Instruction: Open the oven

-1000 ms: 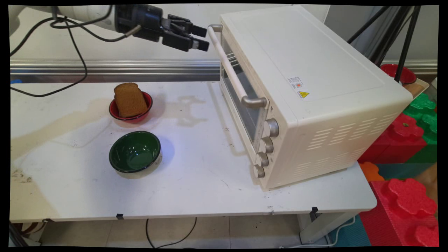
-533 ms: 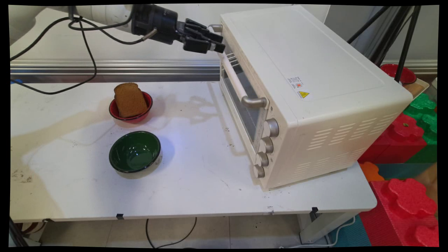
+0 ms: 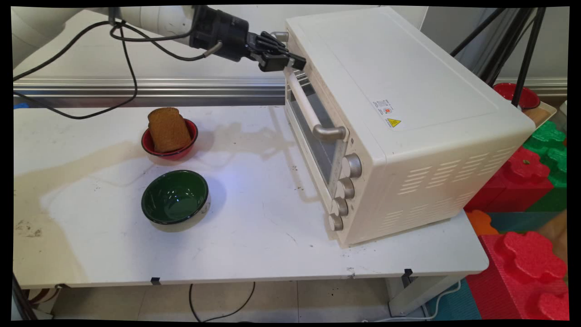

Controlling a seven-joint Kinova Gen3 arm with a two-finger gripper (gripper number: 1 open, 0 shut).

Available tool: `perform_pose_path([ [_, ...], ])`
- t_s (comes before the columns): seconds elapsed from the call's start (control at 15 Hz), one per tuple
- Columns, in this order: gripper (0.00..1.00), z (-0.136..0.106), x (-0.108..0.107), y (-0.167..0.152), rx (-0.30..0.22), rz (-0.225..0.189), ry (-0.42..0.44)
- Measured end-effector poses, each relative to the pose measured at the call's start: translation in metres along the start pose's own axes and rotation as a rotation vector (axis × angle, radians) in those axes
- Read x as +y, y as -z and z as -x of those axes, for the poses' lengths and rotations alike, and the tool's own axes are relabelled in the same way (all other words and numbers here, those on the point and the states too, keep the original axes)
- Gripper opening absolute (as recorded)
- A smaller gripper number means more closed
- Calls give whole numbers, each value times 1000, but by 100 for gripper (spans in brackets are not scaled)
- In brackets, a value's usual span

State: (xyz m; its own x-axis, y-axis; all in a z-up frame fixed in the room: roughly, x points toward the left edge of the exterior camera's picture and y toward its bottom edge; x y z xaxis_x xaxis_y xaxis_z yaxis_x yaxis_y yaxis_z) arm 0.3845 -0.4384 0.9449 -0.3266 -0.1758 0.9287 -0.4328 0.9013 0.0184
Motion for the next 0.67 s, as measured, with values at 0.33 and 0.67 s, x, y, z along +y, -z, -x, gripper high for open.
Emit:
perform_pose_path([
  [0.33,0,-3,1,-12,-28,0,-23],
  [0.67,0,1,1,-13,-56,-1,-55],
])
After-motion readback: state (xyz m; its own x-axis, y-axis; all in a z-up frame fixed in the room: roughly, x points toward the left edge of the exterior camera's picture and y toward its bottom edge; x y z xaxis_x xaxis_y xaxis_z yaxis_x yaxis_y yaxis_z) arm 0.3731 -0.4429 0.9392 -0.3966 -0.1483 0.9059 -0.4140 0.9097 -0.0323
